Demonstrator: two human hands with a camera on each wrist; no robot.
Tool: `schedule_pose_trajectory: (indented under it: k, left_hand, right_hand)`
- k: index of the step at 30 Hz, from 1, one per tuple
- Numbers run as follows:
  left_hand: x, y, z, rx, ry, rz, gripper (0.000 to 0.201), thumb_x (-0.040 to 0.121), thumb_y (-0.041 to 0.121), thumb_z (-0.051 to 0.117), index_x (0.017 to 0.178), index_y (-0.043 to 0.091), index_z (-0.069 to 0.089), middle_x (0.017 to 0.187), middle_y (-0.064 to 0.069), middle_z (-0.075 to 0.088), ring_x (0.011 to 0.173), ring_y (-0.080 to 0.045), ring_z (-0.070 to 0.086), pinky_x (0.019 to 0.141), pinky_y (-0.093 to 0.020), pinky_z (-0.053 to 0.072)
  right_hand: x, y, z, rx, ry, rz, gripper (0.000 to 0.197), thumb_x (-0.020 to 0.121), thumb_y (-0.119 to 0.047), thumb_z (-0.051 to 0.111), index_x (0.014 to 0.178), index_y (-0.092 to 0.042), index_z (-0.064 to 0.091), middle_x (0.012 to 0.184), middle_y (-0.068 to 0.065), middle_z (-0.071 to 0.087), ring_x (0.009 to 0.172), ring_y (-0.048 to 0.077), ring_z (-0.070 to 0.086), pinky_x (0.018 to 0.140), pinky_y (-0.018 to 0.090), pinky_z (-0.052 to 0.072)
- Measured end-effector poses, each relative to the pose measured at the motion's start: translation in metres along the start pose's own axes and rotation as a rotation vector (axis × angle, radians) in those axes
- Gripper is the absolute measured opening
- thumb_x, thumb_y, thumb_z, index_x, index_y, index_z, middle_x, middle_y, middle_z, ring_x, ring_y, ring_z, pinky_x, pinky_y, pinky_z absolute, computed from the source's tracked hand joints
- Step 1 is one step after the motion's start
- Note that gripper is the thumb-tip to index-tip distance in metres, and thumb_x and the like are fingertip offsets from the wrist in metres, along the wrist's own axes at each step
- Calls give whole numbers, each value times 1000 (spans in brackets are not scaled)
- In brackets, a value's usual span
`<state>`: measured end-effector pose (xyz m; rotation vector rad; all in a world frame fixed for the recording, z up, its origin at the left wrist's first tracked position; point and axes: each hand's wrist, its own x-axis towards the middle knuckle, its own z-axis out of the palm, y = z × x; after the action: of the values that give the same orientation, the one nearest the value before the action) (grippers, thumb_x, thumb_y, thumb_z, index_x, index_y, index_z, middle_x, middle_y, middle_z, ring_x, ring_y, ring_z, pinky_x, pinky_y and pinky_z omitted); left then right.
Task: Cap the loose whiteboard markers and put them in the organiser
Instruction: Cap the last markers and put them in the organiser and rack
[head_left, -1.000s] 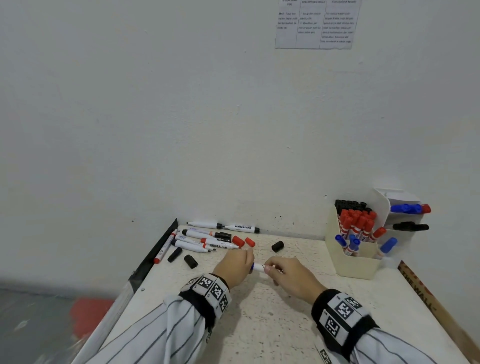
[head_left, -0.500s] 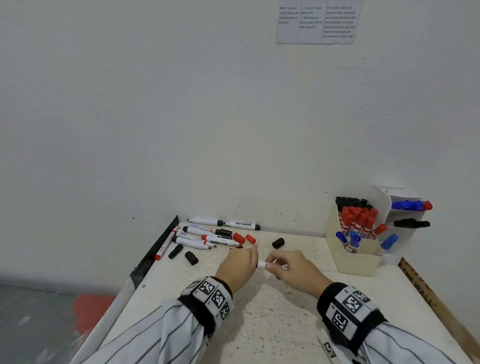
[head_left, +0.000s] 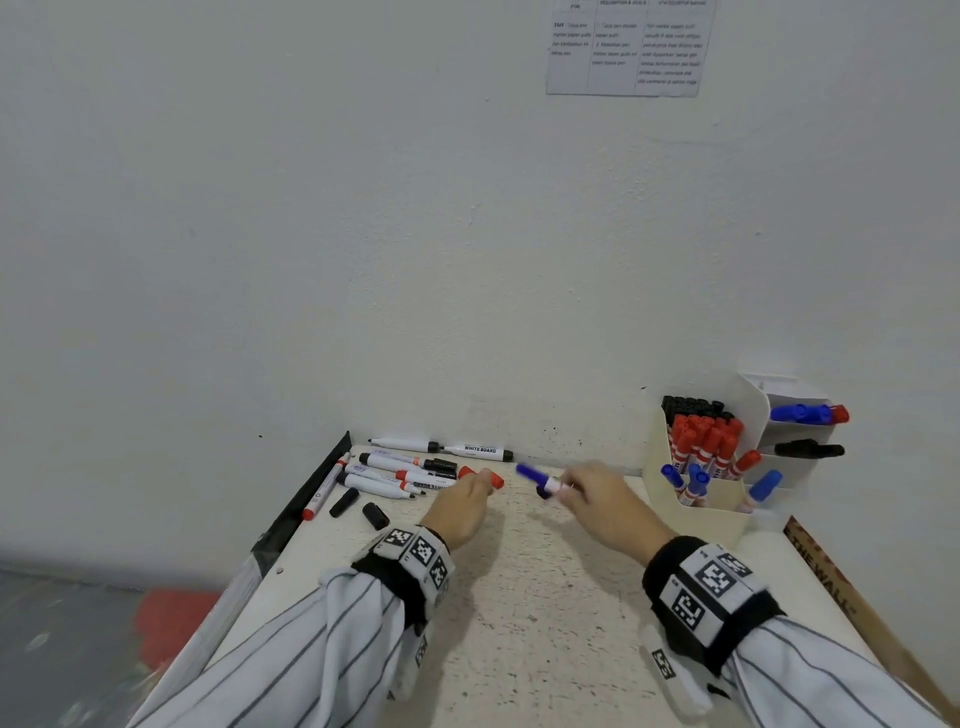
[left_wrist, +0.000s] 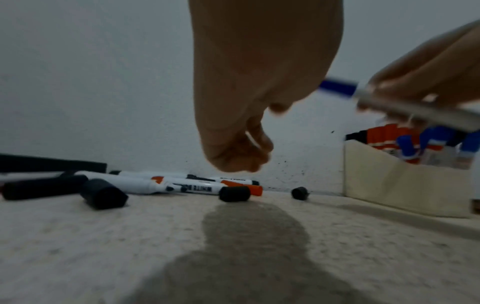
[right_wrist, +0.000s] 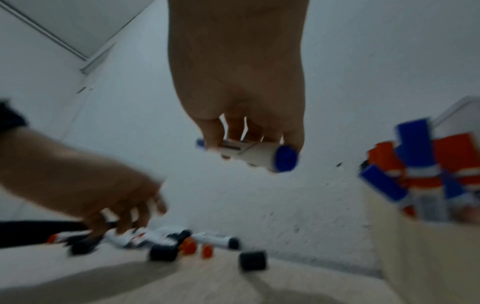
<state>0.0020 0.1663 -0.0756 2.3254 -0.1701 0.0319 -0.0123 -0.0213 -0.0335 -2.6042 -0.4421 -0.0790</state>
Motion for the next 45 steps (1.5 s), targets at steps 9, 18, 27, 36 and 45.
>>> schedule_pose_trajectory:
  k: [9,18,27,36,45]
  left_hand:
    - [30,-22,0,559,-160,-45,43,99,24,38,141,16,41,147,-5,38,130,-23,43,109,-35,36]
    - [33,-23,11,453,-67,-100,25,97,22,43,115,10,56,123,-7,48,102,-16,53,93,-24,41]
    - [32,-23,6,466,-120,-228,39,95,14,48,134,7,43,136,-13,39,121,-23,48,100,-27,39]
    - [21,-28,1,45,5,-261,33,94,10,48,127,9,48,118,-14,60,104,-24,59,88,-29,47]
    - [6,-30,-2,-100,39,-257,19,90,10,53,109,10,54,94,-9,57,77,-19,52,72,-29,48]
  right_hand:
    - [-9,43,-83,310,756,65,39,92,-6,46,126,-17,31,76,6,51,61,19,53,52,24,46]
    - [-26,94,-95,206,720,193,41,90,1,47,127,-11,34,68,5,49,64,29,56,52,25,41]
    - [-18,124,-74,-15,529,196,25,90,3,49,111,-7,57,103,8,56,96,21,51,85,30,42]
    - [-13,117,-62,-54,465,277,30,94,-6,47,121,-6,60,113,18,63,103,30,56,92,36,44]
    - [-5,106,-52,-272,245,227,42,95,-36,47,136,-30,44,134,-2,44,119,25,38,100,41,31]
